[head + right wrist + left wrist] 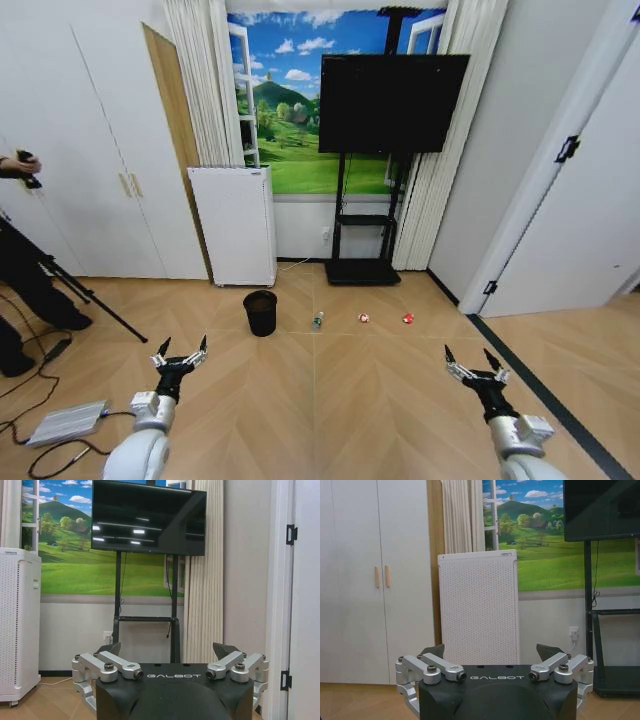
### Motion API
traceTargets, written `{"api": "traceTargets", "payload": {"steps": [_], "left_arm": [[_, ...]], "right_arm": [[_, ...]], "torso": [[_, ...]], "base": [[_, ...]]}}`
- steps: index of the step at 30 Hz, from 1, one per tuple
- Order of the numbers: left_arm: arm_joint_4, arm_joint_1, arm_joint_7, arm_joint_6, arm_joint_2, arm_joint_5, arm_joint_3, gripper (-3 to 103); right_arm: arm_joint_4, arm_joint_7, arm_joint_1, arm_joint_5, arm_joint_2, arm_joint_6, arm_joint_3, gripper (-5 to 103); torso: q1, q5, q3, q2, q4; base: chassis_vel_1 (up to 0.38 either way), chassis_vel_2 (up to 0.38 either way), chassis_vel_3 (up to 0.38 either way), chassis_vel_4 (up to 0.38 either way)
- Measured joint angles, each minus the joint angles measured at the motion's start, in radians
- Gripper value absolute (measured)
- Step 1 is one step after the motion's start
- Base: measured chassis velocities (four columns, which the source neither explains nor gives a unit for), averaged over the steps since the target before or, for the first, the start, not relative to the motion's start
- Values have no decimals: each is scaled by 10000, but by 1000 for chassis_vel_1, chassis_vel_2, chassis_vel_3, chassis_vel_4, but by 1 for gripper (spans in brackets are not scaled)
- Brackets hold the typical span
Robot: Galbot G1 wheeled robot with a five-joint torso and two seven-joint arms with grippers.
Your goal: Pick up the trash bin and place the garbage on the floor into it.
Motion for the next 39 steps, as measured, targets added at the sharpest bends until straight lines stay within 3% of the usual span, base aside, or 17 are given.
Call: {"api": "traceTargets", "payload": {"steps": [23, 39], "left_arm": [[29, 119, 56, -141, -75, 95, 14, 100], [23, 151, 87, -206, -98, 84, -29, 100]], "right_arm": [[-46, -144, -68, 11, -7, 42, 15, 100], [-33, -154, -86, 7, 28, 69, 35, 100]], "torso": [[-1, 0, -1, 1, 1], [1, 3, 0, 0, 3]], "base": [[0, 0, 0, 0], [-185, 184, 180, -176]]}}
